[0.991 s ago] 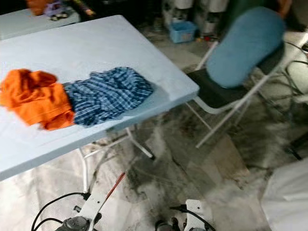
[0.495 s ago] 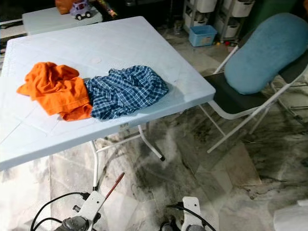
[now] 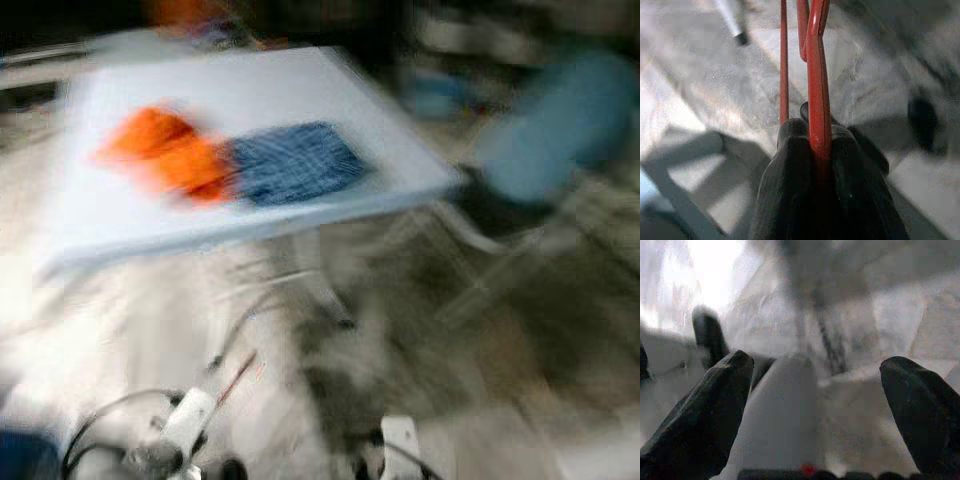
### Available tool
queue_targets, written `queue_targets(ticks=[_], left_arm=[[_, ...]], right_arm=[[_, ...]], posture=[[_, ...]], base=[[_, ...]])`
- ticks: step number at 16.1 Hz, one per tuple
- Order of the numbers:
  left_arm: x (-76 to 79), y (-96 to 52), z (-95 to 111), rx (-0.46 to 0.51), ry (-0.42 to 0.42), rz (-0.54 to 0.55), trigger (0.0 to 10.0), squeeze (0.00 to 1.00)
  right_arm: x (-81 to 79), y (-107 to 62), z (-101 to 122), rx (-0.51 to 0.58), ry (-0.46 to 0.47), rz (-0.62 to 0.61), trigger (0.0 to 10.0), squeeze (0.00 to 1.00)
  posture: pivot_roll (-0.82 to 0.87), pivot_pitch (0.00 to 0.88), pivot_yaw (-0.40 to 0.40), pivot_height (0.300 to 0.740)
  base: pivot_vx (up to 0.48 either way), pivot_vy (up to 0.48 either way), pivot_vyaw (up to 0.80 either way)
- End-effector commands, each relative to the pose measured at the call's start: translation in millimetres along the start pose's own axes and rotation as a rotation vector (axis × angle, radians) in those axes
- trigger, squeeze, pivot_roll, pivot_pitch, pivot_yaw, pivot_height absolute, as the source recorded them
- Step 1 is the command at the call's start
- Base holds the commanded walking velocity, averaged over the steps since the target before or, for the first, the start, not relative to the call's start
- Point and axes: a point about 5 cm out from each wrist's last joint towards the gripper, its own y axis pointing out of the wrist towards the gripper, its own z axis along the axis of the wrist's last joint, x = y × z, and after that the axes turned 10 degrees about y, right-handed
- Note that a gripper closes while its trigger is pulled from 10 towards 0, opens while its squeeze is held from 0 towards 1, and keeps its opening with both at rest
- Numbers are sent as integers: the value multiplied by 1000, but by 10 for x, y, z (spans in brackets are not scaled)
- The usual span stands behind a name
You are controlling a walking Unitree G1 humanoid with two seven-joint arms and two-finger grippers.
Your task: Hang hanger
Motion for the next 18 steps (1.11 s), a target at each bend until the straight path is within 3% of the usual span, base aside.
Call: queue_targets(ticks=[1, 4, 9, 12, 18], left_arm=[[80, -19, -139, -51, 8, -36, 10000, 0], [77, -20, -141, -49, 4, -36, 10000, 0], [92, -23, -148, -38, -45, -47, 10000, 0], [106, -23, -140, -25, -79, -63, 10000, 0], [107, -21, -128, -20, -83, -69, 10000, 0]], right_arm=[[2, -9, -74, -20, 9, 0, 10000, 0], [-2, -8, -72, -19, 10, -1, 10000, 0], [-3, -9, -77, -22, 9, 0, 10000, 0], [207, -51, -105, -28, 6, -12, 10000, 0], [238, -55, -83, -25, -2, -11, 10000, 0]], posture=[[-85, 108, 14, 740], [-86, 111, 16, 740], [-86, 119, 15, 740], [-86, 119, 9, 740], [-86, 116, 12, 740]], base=[[-368, 0, 0], [-291, 0, 0], [0, 0, 0], [0, 0, -700], [0, 146, -800]])
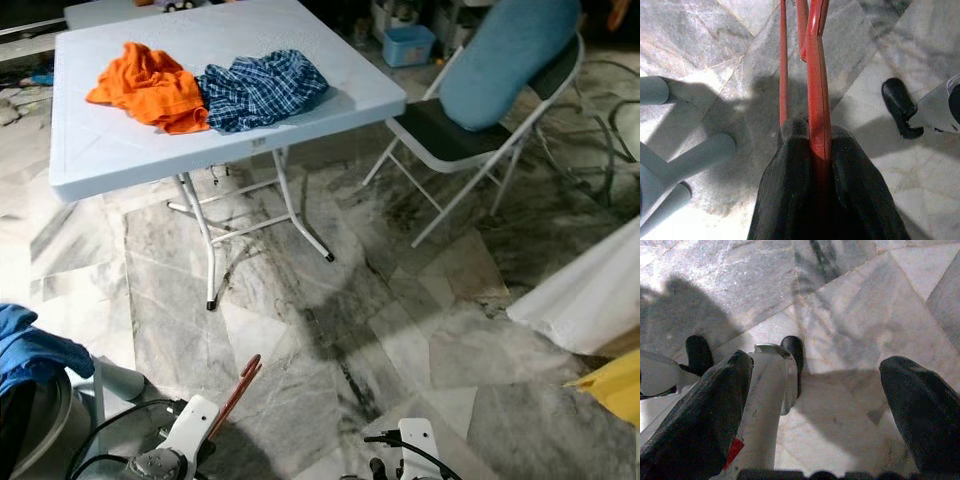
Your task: Hang hanger
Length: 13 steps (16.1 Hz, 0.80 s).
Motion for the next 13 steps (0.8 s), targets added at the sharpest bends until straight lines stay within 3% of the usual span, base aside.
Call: queue_targets(ticks=[1, 8, 13], left_arm=[[-8, -10, -52, -16, -8, 2, 10000, 0], [-9, -7, -39, -19, 24, -2, 10000, 0], [-17, -7, -12, 5, 26, -7, 10000, 0]], right_arm=[[-10, -3, -36, -12, 5, 8, 10000, 0], [8, -4, -17, -9, -1, 6, 10000, 0], [-3, 0, -5, -5, 3, 9, 10000, 0]], posture=[[-86, 115, 12, 740], [-89, 111, 13, 740], [-84, 111, 16, 740]], base=[[0, 341, -800], [0, 438, -800], [0, 0, -704]])
